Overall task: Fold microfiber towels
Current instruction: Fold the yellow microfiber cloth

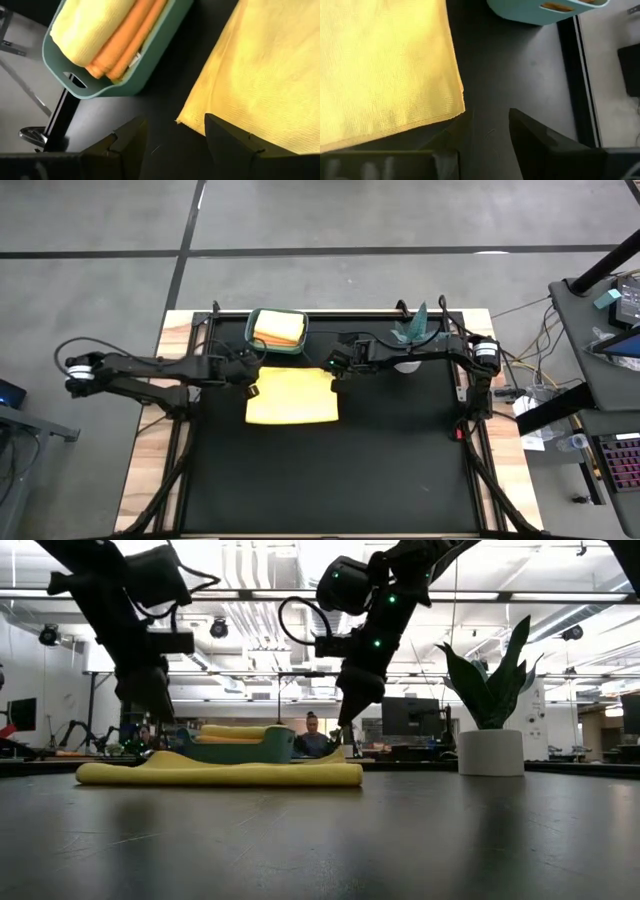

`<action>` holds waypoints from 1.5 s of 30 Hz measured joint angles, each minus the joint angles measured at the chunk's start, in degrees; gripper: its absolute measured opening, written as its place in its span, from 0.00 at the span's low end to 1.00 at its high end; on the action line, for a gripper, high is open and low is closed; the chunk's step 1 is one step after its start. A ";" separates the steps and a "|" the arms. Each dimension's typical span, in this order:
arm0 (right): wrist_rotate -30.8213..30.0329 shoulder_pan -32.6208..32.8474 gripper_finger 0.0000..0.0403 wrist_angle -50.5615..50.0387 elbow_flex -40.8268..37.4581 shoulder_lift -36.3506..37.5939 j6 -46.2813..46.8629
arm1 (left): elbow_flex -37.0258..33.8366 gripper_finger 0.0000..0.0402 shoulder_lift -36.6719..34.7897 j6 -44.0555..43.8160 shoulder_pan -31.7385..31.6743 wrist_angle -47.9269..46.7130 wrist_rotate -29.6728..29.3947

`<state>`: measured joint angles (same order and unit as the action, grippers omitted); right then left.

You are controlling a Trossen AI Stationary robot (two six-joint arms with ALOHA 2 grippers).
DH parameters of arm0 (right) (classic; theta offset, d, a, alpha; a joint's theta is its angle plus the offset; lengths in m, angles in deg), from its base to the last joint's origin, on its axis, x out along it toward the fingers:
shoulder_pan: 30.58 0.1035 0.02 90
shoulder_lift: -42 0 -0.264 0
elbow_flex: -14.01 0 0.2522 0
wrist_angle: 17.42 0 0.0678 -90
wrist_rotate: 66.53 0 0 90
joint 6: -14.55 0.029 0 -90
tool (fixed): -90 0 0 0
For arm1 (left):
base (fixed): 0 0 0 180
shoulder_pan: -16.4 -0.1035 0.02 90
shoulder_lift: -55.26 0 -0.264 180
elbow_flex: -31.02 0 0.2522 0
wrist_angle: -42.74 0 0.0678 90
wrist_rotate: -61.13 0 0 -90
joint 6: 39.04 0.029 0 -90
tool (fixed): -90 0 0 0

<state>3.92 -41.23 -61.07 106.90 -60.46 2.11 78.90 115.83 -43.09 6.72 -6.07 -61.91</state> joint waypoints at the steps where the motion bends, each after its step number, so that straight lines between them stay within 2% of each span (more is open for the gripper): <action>1: 0.05 0.00 0.29 0.02 0.00 0.00 0.65 | -0.06 0.46 -0.52 0.00 0.00 0.00 0.09; 5: 4.54 0.56 0.29 -0.41 0.00 0.02 2.09 | -0.10 0.46 -1.75 -0.09 0.02 0.12 2.69; 10: 16.27 2.28 0.29 2.56 -0.55 0.04 3.95 | -1.54 0.45 -2.24 -0.16 0.64 3.95 20.20; 12: 19.23 3.62 0.28 5.93 -1.72 0.08 5.09 | -2.64 0.45 -2.11 -0.49 1.97 5.93 26.31; 14: 20.33 5.53 0.27 10.28 -3.48 0.09 5.67 | -3.68 0.45 -1.46 -1.64 3.94 7.53 29.96; 20: 20.62 10.36 0.23 19.66 -8.75 -0.95 7.12 | -6.90 0.45 1.08 -7.43 10.62 10.46 30.98; 27: 20.55 12.57 0.13 21.93 -12.20 -3.42 11.87 | -7.16 0.45 6.38 -12.64 14.51 13.37 31.00; 31: 21.28 13.49 0.07 18.90 -13.80 -3.53 13.44 | -7.14 0.45 10.82 -14.81 15.87 19.37 33.85; 37: 25.99 15.45 0.02 7.20 -13.89 -1.39 14.87 | -6.64 0.45 16.36 -17.95 18.19 28.70 47.33; 40: 29.05 16.62 0.02 0.17 -12.74 -0.90 15.00 | -5.75 0.45 16.26 -19.52 19.05 27.62 50.39; 45: 28.90 17.88 0.02 -8.38 -10.24 -0.64 14.20 | -4.08 0.45 11.48 -19.27 20.08 27.96 52.65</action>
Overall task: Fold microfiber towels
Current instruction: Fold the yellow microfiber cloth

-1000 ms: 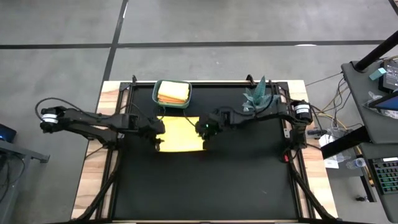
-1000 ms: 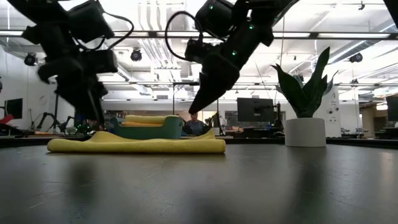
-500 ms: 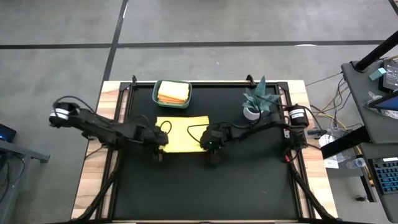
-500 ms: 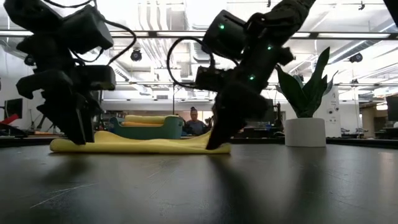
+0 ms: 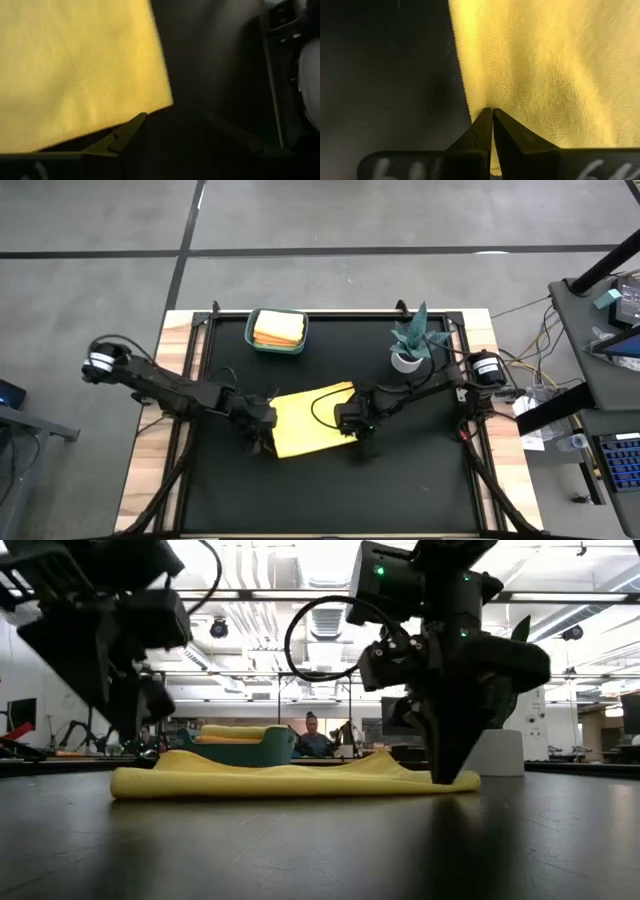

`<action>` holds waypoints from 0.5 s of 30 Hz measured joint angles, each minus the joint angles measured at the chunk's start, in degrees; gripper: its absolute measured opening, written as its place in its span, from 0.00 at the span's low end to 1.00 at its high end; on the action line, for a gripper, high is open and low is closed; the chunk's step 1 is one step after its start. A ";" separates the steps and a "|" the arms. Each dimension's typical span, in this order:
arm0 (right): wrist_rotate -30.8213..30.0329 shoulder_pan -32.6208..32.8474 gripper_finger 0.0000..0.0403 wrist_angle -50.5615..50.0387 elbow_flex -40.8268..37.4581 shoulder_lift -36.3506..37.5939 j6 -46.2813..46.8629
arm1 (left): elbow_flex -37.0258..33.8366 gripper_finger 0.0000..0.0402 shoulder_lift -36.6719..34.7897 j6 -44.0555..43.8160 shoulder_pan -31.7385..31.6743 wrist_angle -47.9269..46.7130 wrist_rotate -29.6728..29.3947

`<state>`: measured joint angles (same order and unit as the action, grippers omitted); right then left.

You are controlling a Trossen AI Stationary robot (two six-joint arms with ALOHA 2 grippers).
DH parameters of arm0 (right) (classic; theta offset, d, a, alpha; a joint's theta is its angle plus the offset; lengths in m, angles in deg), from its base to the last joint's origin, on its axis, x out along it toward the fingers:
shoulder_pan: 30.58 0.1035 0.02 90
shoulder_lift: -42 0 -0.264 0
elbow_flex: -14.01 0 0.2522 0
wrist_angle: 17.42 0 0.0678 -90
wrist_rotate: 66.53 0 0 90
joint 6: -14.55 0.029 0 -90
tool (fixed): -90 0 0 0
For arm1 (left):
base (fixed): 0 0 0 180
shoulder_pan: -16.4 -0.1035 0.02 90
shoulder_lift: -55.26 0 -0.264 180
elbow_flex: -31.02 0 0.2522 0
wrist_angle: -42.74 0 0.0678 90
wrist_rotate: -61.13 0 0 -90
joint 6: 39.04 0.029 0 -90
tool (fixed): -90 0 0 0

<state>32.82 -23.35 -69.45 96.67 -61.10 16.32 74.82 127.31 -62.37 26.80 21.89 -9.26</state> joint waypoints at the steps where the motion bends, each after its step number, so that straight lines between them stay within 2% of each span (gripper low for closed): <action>1: -0.27 0.04 0.02 -0.14 0.24 0.19 -0.07 | 0.00 0.45 -1.19 0.73 -0.02 -0.21 -0.04; 3: -0.33 0.04 0.02 -0.03 0.69 0.77 -0.25 | -0.13 0.45 -4.18 2.45 -0.02 -2.66 -1.12; 5: -0.35 0.02 0.02 0.05 1.03 1.76 -0.51 | -0.17 0.45 -7.44 3.57 -0.02 -6.10 -5.90; 9: -0.58 0.01 0.02 -0.04 1.06 3.36 -1.77 | -0.72 0.45 -12.63 4.19 -0.17 -13.47 -25.10; 11: -2.22 -0.09 0.02 0.43 1.06 4.13 -2.76 | -1.72 0.45 -14.28 4.88 -0.19 -13.48 -33.19; 13: -4.52 -0.22 0.02 1.25 1.06 4.53 -3.64 | -3.01 0.45 -15.00 7.12 -0.19 -11.88 -36.48; 15: -5.39 -0.61 0.02 1.68 1.06 4.55 -4.44 | -4.20 0.45 -15.04 9.00 -0.19 -9.04 -36.65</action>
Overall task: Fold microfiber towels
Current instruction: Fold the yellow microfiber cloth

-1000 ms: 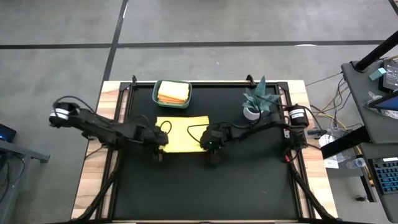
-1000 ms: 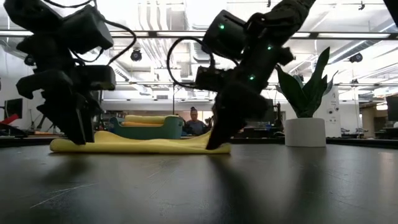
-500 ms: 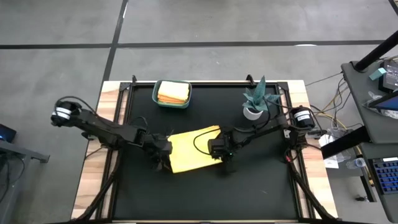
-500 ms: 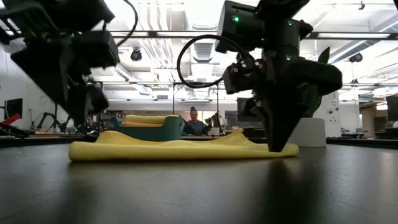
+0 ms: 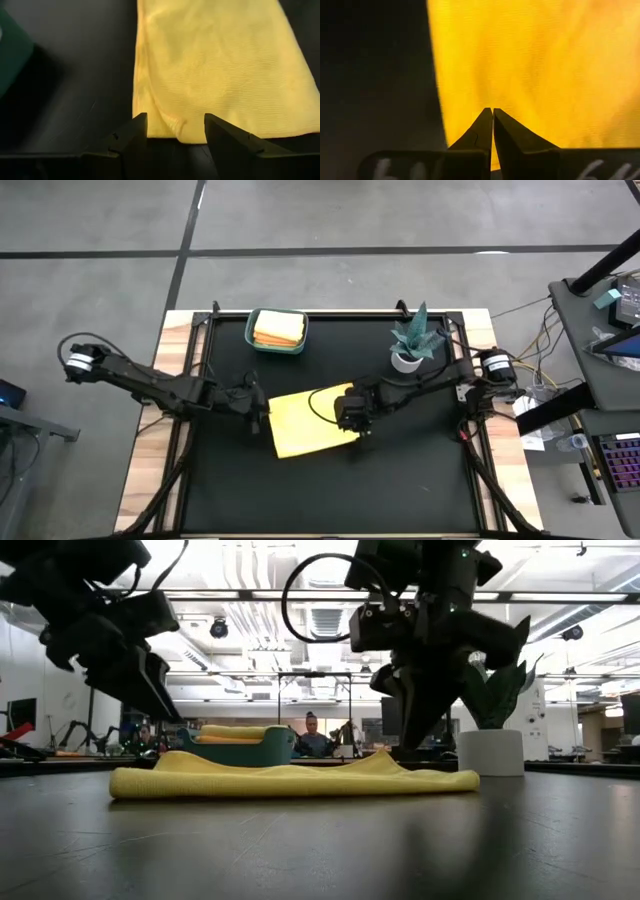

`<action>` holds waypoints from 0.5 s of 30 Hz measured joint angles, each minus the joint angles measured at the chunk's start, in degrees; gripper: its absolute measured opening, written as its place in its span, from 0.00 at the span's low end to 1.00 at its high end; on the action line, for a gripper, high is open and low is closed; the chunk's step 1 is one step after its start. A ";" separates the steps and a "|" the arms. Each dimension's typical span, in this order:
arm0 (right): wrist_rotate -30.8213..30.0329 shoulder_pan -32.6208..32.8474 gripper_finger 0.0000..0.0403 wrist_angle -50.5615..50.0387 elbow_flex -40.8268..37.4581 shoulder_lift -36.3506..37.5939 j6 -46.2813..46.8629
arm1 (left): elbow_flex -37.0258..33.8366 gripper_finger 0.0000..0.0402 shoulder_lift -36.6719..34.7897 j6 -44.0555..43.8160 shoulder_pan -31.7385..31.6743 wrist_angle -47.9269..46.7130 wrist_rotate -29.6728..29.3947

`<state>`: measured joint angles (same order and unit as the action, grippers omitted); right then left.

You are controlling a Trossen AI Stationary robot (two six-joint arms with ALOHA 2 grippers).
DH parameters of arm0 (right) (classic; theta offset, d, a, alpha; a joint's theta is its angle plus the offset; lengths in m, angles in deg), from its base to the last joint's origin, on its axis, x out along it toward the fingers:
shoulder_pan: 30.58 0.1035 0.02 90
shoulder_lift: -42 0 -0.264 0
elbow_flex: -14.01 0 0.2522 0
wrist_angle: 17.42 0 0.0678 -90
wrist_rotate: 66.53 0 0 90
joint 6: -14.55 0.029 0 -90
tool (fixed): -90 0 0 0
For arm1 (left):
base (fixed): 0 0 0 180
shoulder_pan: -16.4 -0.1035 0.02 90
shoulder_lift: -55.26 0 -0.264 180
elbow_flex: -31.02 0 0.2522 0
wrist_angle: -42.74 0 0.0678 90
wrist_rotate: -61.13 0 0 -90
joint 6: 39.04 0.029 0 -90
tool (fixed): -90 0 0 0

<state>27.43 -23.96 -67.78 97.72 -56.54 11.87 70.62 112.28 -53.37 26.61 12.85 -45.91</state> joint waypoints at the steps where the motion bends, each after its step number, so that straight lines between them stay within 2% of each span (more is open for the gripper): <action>1: -0.08 -0.23 0.02 0.10 0.00 0.00 -0.21 | -0.74 0.45 0.18 0.77 0.01 1.61 0.00; 6: -0.19 -1.06 0.02 2.43 -0.10 0.00 -0.33 | -3.04 0.45 2.37 0.03 0.00 9.01 -1.20; 15: -1.19 -1.29 0.02 4.45 -0.91 0.00 -0.37 | -2.67 0.46 7.19 -1.85 0.00 9.15 -1.25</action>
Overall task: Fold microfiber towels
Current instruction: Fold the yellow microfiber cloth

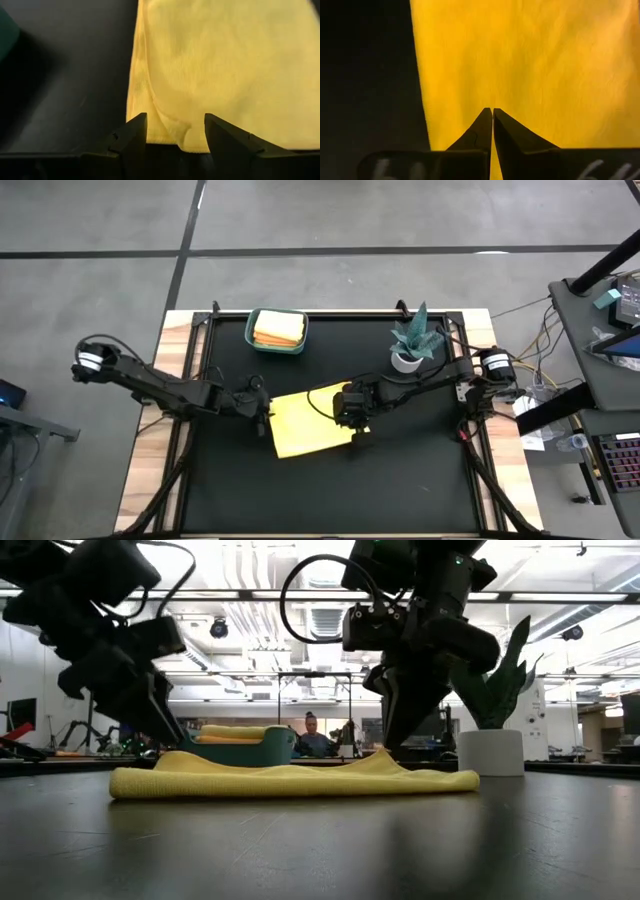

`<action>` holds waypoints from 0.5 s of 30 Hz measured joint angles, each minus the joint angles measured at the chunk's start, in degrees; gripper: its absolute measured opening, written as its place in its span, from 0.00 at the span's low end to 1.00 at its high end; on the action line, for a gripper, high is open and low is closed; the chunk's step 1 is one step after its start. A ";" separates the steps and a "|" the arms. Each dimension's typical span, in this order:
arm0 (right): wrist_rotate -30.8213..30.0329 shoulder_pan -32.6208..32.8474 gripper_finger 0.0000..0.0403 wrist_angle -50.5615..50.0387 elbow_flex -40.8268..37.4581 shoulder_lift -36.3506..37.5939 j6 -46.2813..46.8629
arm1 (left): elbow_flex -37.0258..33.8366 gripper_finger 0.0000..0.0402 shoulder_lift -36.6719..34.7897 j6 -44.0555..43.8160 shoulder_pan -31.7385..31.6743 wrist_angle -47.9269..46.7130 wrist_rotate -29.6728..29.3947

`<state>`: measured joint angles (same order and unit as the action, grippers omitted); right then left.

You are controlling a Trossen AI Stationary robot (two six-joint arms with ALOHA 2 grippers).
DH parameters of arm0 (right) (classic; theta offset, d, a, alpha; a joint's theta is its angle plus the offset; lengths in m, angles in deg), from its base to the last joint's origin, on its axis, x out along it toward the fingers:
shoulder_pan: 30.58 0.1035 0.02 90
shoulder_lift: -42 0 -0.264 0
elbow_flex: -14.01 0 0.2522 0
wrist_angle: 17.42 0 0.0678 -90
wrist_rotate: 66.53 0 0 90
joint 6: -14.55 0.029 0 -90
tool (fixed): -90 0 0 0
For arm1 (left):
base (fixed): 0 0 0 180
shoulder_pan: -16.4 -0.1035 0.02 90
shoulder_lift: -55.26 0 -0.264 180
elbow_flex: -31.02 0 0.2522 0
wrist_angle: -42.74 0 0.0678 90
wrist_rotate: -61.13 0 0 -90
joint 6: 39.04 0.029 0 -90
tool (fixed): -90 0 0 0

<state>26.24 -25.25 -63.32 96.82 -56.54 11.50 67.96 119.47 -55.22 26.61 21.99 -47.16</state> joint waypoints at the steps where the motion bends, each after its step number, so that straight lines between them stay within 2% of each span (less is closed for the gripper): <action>1: 0.01 0.00 0.02 0.70 -0.16 0.00 0.00 | 0.09 0.46 0.78 -0.04 0.00 -0.03 0.18; 4: 0.00 -0.12 0.02 2.06 -0.88 0.00 0.00 | 0.48 0.49 2.87 -2.78 0.00 0.09 0.29; 11: -0.20 -1.65 0.02 4.32 -3.00 0.00 0.43 | 0.94 0.67 6.64 -2.65 0.04 0.94 0.40; 15: -0.22 -2.75 0.02 4.65 -3.85 0.00 0.46 | 0.92 0.68 7.71 -2.32 0.04 2.83 0.28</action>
<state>26.02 -28.00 -58.68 92.97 -56.54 11.96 68.87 127.18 -57.54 26.66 24.83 -46.88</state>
